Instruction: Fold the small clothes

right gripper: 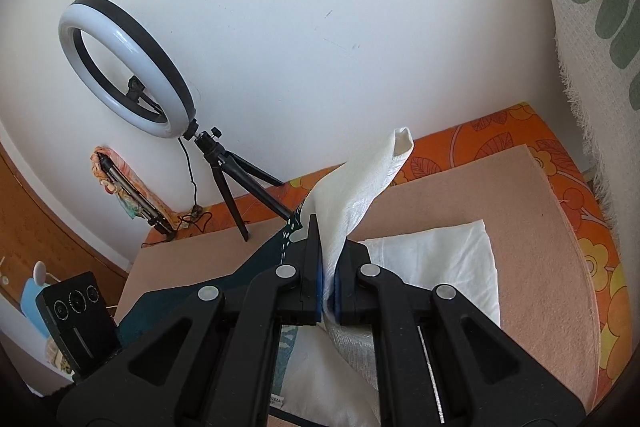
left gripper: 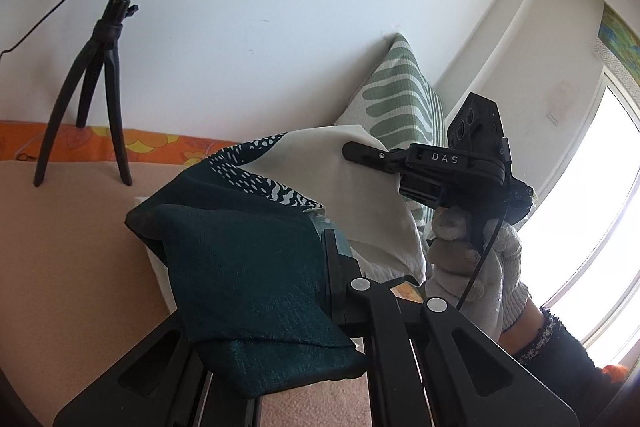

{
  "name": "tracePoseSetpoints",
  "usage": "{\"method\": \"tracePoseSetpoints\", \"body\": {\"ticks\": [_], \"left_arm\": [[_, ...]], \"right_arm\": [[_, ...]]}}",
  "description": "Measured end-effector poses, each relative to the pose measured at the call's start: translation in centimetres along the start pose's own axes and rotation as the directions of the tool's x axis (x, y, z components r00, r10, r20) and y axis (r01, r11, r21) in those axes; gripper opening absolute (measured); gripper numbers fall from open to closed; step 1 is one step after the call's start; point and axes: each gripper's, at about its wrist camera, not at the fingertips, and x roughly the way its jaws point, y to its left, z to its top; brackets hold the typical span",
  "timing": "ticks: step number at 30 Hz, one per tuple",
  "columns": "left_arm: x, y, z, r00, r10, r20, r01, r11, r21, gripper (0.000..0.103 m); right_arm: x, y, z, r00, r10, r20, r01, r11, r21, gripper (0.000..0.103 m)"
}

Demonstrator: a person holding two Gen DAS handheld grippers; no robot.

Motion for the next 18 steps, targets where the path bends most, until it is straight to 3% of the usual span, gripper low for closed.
{"method": "tracePoseSetpoints", "body": {"ticks": [6, 10, 12, 15, 18], "left_arm": [[2.1, 0.1, -2.9, 0.997, 0.007, -0.073, -0.010, 0.999, -0.042, 0.004], [2.9, 0.5, -4.8, 0.992, -0.010, -0.128, -0.003, 0.995, -0.100, 0.004], [3.2, 0.8, -5.5, 0.985, 0.001, -0.172, -0.022, 0.992, -0.122, 0.008], [3.1, 0.9, -6.2, 0.975, 0.024, -0.220, -0.052, 0.991, -0.125, 0.013], [2.4, 1.2, -6.6, 0.963, 0.051, -0.264, -0.089, 0.987, -0.136, 0.016]], "right_arm": [[1.8, -4.5, -1.5, 0.998, -0.001, -0.065, 0.005, 0.998, 0.069, 0.005], [2.2, -6.3, -1.7, 0.994, -0.065, -0.090, 0.073, 0.994, 0.082, 0.005], [2.5, -6.8, -1.6, 0.988, -0.114, -0.105, 0.121, 0.990, 0.067, 0.006], [3.0, -7.4, -2.0, 0.967, -0.216, -0.138, 0.221, 0.975, 0.022, 0.007], [3.5, -8.3, -2.4, 0.925, -0.337, -0.174, 0.344, 0.939, 0.014, 0.008]]}}
